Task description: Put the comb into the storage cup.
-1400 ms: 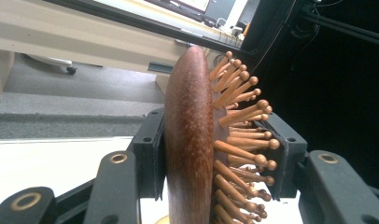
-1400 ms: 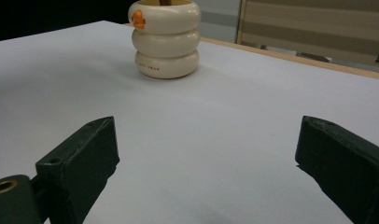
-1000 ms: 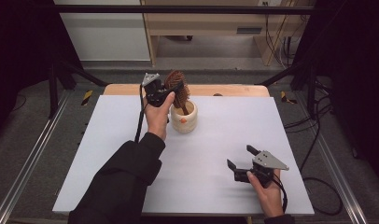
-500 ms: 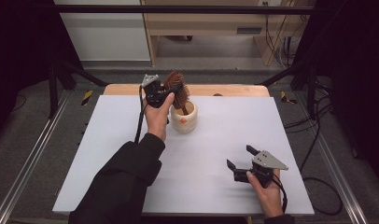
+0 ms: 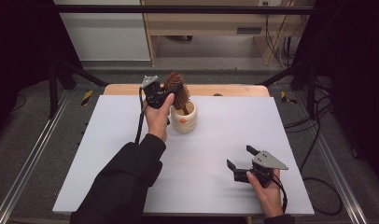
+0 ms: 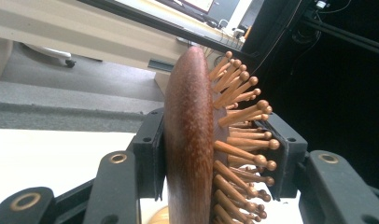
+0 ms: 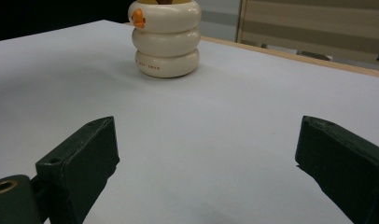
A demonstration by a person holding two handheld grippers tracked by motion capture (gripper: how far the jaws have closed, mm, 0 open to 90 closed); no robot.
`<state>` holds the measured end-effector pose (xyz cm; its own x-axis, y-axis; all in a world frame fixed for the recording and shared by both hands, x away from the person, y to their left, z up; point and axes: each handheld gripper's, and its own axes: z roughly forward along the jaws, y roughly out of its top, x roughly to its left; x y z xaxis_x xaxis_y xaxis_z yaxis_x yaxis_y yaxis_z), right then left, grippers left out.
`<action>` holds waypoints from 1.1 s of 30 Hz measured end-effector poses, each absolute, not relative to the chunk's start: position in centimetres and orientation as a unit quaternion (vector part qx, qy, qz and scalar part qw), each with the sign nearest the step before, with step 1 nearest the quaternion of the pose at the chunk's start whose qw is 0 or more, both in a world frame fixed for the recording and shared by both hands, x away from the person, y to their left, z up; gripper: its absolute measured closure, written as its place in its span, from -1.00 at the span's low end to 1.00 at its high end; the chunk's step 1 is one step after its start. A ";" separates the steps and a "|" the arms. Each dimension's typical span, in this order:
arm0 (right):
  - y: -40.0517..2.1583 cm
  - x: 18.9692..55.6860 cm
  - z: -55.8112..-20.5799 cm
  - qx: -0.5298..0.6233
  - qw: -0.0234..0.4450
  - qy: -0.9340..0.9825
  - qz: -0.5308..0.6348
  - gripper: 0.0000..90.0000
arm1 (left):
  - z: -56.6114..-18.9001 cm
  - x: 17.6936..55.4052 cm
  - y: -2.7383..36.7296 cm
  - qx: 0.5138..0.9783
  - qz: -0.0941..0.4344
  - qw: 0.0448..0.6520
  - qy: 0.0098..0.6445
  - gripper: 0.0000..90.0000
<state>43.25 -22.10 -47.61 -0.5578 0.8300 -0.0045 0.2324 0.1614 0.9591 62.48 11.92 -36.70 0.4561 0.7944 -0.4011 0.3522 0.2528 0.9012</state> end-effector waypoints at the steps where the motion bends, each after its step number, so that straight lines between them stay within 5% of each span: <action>1: -22.1 43.3 -47.6 0.375 0.283 0.707 0.528 -0.86 | -36.7 62.5 11.9 0.586 0.178 0.621 0.490 0.08; 33: -22.1 43.2 -47.6 0.376 0.284 0.706 0.528 -0.87 | -36.9 62.4 12.2 0.585 0.178 0.618 0.494 0.07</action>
